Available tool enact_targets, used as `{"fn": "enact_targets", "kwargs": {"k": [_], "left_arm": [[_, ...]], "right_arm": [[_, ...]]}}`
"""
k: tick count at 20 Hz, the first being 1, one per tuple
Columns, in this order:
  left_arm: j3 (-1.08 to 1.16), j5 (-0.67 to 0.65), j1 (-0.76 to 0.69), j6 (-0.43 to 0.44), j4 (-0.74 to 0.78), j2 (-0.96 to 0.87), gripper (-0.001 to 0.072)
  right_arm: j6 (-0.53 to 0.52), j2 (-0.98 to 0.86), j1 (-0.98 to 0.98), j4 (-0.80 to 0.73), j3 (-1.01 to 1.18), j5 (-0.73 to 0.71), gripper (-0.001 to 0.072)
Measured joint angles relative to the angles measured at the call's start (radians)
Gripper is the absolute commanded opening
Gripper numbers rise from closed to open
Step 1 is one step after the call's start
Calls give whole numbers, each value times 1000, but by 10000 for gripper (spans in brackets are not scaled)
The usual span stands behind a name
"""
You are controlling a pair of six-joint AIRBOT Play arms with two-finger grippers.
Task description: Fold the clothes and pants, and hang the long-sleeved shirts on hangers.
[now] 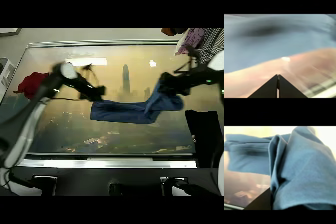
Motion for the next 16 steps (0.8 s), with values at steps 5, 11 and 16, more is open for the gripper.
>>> {"fn": "enact_targets", "kwargs": {"k": [5, 11, 16], "left_arm": [[0, -92, 183, 17, 137, 154, 18], [-1, -120, 281, 21, 180, 205, 18], [-2, -126, 296, 23, 186, 213, 18]], "right_arm": [[82, -106, 218, 16, 0, -132, 30], [116, -245, 343, 97, 0, -300, 32], [112, -307, 362, 178, 0, -395, 416]]}}
